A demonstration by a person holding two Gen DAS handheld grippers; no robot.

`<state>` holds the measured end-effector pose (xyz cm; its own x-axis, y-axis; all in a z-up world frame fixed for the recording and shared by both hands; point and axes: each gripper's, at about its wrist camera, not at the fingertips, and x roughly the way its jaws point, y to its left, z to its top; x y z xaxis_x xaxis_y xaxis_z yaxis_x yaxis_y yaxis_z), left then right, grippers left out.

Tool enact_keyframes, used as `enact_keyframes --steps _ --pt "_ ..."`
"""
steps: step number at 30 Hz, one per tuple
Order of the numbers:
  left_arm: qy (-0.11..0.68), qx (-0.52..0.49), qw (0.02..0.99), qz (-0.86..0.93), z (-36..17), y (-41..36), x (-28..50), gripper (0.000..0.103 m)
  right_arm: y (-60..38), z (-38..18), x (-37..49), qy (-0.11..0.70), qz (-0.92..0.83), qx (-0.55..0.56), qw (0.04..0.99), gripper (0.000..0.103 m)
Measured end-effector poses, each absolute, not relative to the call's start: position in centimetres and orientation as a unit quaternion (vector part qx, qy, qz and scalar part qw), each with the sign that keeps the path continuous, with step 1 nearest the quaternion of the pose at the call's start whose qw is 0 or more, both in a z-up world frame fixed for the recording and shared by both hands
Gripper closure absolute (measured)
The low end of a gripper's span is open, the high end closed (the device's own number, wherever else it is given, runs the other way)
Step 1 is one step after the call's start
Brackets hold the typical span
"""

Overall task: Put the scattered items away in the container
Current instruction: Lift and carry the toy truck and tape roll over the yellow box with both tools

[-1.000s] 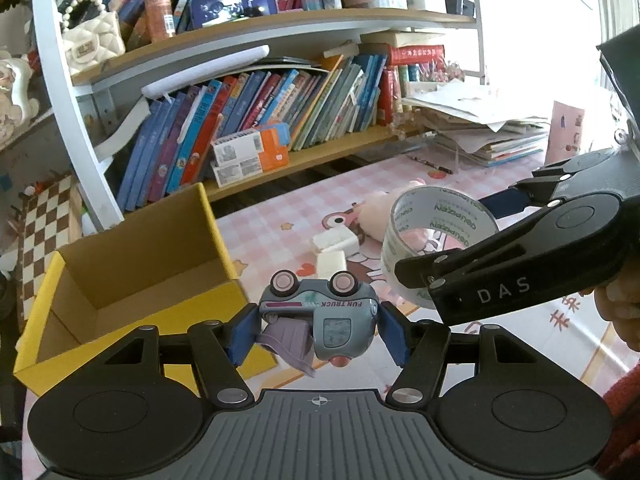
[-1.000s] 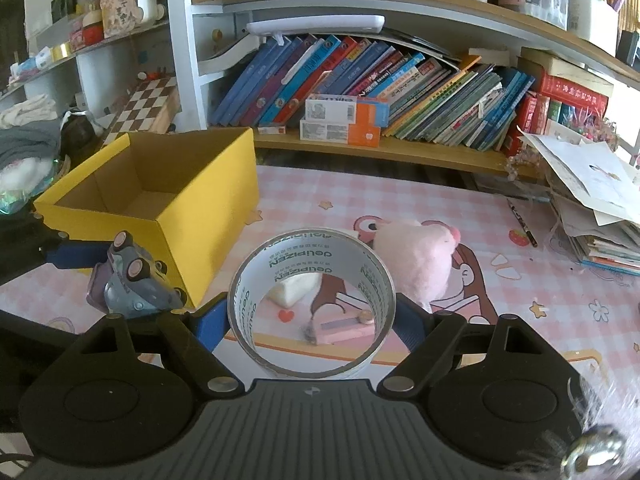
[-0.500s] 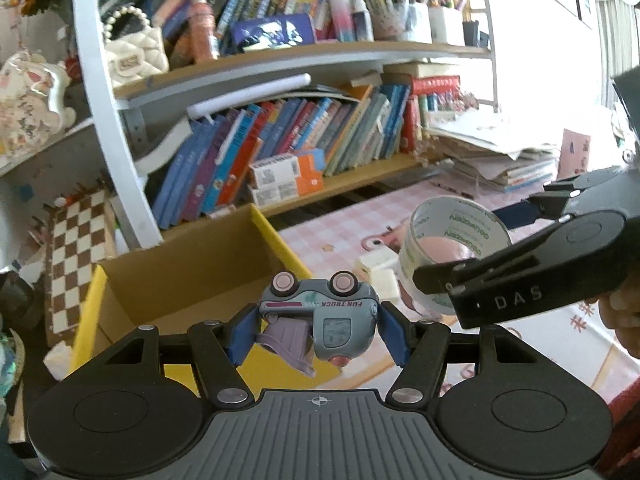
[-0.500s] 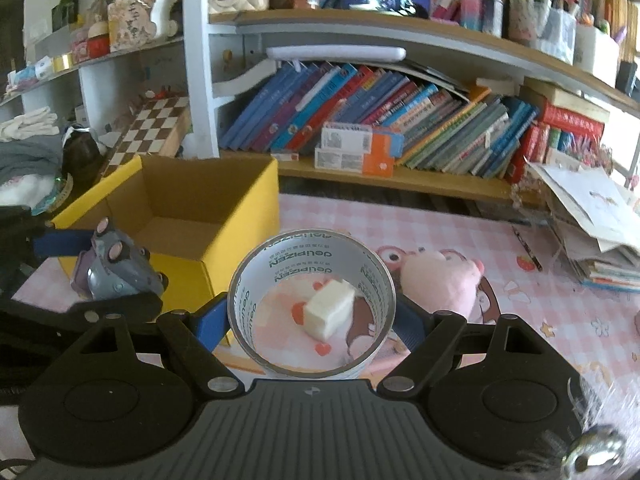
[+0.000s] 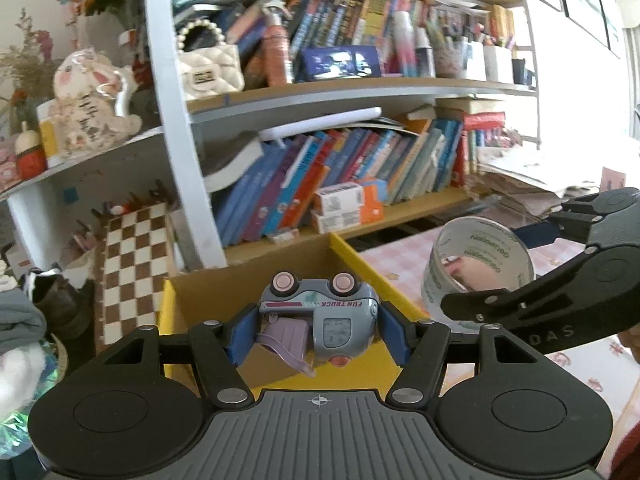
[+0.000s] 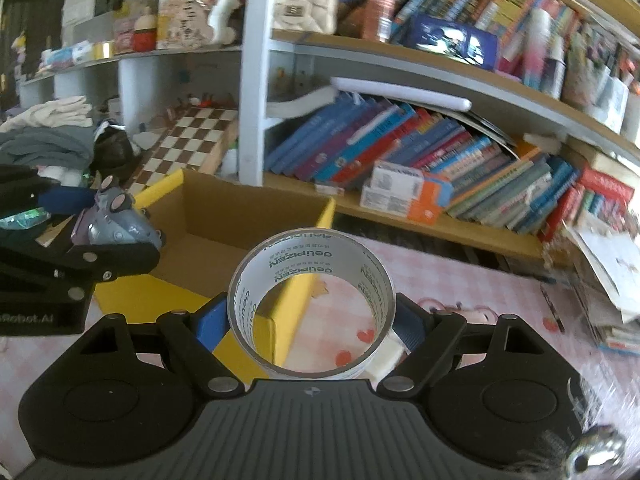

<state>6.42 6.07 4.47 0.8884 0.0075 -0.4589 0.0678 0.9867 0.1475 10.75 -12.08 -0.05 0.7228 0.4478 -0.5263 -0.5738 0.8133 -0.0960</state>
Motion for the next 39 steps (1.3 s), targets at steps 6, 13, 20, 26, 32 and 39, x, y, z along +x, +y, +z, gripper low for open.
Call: enact_keyframes --steps 6,13,20,26,32,39 --pt "0.228 0.077 0.971 0.002 4.8 8.5 7.2 0.039 -9.6 0.7 11.6 0.237 0.304 -0.152 0.91 0.021" --pt "0.224 0.082 0.971 0.015 5.0 10.5 8.9 0.039 -6.4 0.9 13.8 0.219 0.317 -0.202 0.9 0.021" --pt "0.234 0.078 0.969 0.027 4.5 11.6 11.1 0.039 -3.6 -0.1 15.6 0.217 0.34 -0.24 0.883 0.021" --pt "0.253 0.073 0.964 0.034 3.4 12.1 12.6 0.039 -1.7 -1.5 16.3 0.221 0.367 -0.265 0.864 0.021" --pt "0.276 0.074 0.958 0.035 2.2 12.3 14.5 0.039 0.1 -2.9 17.2 0.221 0.397 -0.301 0.839 0.021" --pt "0.309 0.083 0.947 0.031 0.7 12.6 16.3 0.039 1.4 -4.3 18.9 0.246 0.436 -0.327 0.802 0.02"
